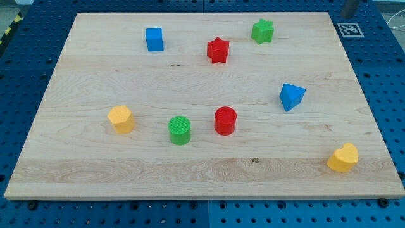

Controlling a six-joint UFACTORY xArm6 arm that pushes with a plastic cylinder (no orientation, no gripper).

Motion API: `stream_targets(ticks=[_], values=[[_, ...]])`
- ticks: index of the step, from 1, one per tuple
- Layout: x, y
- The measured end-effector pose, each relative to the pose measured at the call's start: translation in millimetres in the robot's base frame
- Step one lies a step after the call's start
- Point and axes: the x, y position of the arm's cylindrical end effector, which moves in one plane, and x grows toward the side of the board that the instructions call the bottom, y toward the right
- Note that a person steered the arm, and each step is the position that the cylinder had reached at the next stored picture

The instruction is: Point your arm at green star

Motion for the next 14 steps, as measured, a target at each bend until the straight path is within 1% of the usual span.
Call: stream_targets(ticks=[2, 6, 8, 13, 14], values=[[0.0, -23.2], [-3.9, -35.9], [-12.1, -74.2], [-12.0, -127.3], [-12.0, -127.4]])
